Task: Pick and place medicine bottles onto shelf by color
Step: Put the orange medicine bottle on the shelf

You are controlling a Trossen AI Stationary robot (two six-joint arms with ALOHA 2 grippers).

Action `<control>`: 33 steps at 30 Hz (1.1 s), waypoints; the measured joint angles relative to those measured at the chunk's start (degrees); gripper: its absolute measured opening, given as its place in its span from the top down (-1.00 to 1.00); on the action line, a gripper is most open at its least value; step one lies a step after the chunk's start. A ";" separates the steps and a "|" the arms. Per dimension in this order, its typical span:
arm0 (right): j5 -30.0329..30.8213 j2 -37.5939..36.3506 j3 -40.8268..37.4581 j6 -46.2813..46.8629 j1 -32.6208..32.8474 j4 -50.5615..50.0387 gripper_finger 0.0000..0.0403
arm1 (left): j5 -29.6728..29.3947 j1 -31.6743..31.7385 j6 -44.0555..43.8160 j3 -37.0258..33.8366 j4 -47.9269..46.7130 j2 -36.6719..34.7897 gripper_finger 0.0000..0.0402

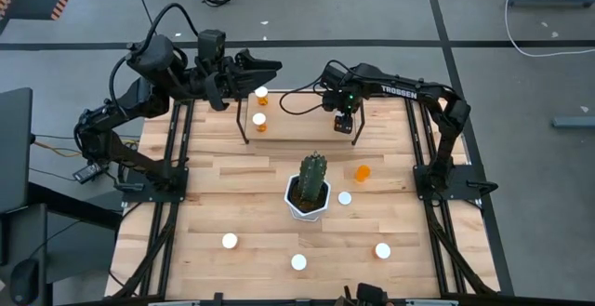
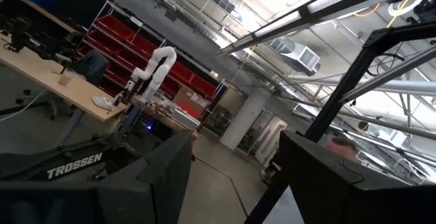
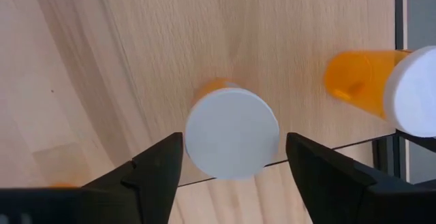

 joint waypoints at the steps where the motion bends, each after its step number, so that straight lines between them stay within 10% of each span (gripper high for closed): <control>1: 0.00 0.00 0.00 0.26 0.08 -0.01 -0.33 | 0.00 0.00 0.01 0.00 0.00 0.00 -0.14; 33: 0.00 -7.28 3.07 11.15 4.43 -8.16 -0.34 | 0.88 0.02 11.01 -0.04 -9.15 -3.24 -0.14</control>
